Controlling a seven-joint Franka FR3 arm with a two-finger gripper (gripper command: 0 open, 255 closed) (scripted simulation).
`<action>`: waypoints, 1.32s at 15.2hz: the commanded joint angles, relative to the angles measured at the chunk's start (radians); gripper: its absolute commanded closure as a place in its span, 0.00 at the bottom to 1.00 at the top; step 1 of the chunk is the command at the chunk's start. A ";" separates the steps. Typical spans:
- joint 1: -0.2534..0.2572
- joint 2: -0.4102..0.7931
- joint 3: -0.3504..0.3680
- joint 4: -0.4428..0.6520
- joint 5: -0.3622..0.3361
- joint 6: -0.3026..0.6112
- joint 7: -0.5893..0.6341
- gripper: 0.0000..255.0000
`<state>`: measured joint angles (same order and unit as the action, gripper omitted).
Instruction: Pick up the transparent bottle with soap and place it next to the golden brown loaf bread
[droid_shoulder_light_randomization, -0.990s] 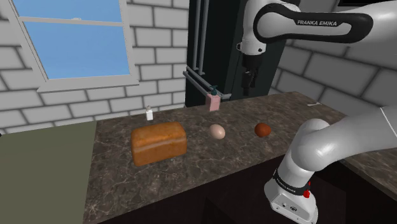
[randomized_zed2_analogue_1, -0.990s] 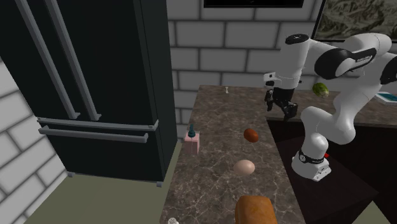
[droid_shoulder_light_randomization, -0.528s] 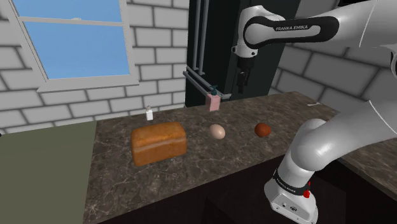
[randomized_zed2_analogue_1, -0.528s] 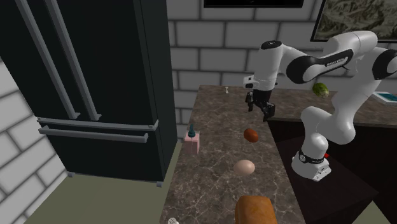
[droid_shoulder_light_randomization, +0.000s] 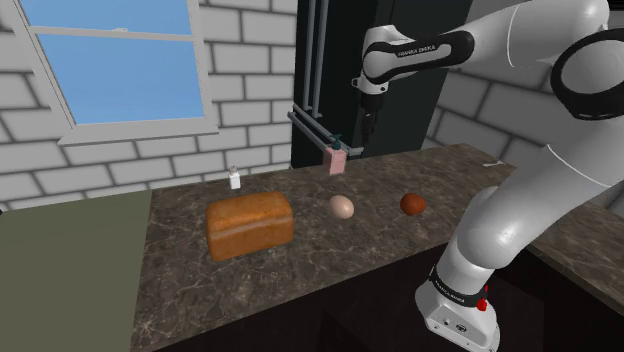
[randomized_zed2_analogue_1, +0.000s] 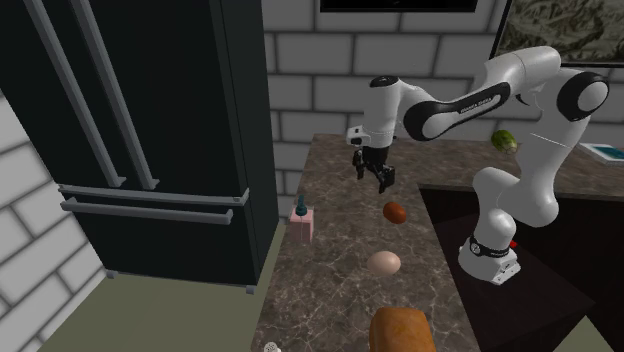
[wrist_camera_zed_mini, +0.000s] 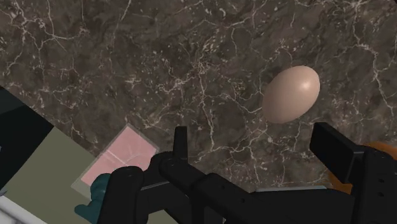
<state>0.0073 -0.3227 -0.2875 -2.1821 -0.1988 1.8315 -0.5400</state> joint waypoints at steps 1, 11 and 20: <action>0.000 0.067 -0.031 0.037 0.011 0.043 -0.060 0.00; -0.032 0.458 -0.110 0.347 0.178 0.151 -0.354 0.00; -0.118 0.749 -0.085 0.641 0.312 0.151 -0.520 0.00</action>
<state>-0.1071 0.4169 -0.3745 -1.5413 0.1087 1.9729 -1.0541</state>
